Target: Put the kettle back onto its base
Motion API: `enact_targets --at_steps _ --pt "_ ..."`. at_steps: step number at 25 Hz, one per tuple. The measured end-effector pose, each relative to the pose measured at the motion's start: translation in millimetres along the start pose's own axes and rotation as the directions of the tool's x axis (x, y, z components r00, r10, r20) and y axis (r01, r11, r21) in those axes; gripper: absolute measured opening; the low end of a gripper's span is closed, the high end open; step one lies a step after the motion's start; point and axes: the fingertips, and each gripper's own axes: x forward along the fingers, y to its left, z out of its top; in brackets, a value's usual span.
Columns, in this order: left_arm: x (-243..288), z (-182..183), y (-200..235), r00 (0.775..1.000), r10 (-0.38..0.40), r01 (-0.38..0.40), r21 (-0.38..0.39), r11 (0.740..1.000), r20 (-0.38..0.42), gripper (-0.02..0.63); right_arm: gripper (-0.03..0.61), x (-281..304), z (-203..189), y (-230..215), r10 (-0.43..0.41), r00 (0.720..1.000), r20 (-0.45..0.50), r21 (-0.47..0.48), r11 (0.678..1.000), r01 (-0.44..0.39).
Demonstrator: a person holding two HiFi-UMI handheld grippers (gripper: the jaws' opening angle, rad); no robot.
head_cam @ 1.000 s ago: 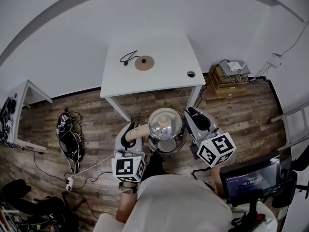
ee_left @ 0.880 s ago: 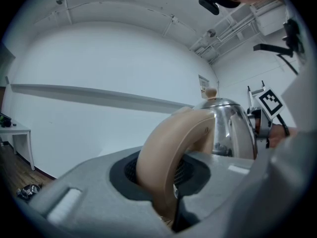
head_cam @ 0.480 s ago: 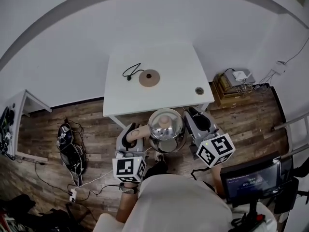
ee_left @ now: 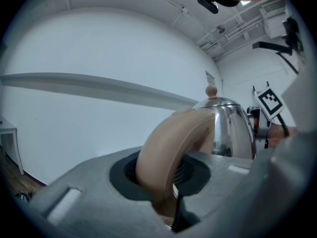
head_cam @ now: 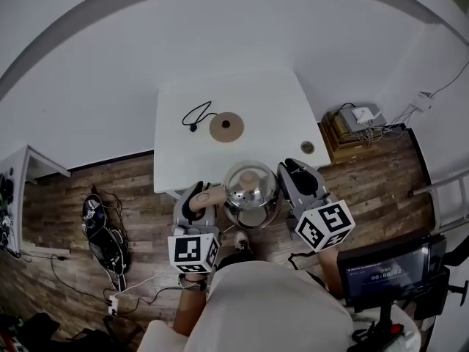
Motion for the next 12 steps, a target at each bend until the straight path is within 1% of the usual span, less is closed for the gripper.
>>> enact_targets --at_steps 3,8,10,12 --pt "14.0 2.0 15.1 1.000 0.002 -0.002 -0.005 1.000 -0.001 0.072 0.067 19.9 1.3 -0.8 -0.002 1.000 -0.005 -0.002 1.000 0.002" --pt "21.5 6.5 18.1 1.000 -0.013 0.013 0.010 1.000 -0.001 0.072 0.067 25.1 2.2 -4.4 -0.018 1.000 -0.007 0.010 1.000 0.018" --pt "35.3 8.1 29.4 1.000 -0.020 0.020 0.015 1.000 -0.009 0.072 0.066 42.3 2.5 -8.2 -0.034 0.999 -0.013 0.018 0.999 0.034" --pt "59.7 7.1 46.9 1.000 -0.022 0.022 0.012 1.000 -0.018 0.072 0.064 70.8 1.0 -16.8 -0.044 0.999 -0.027 0.022 0.999 0.044"
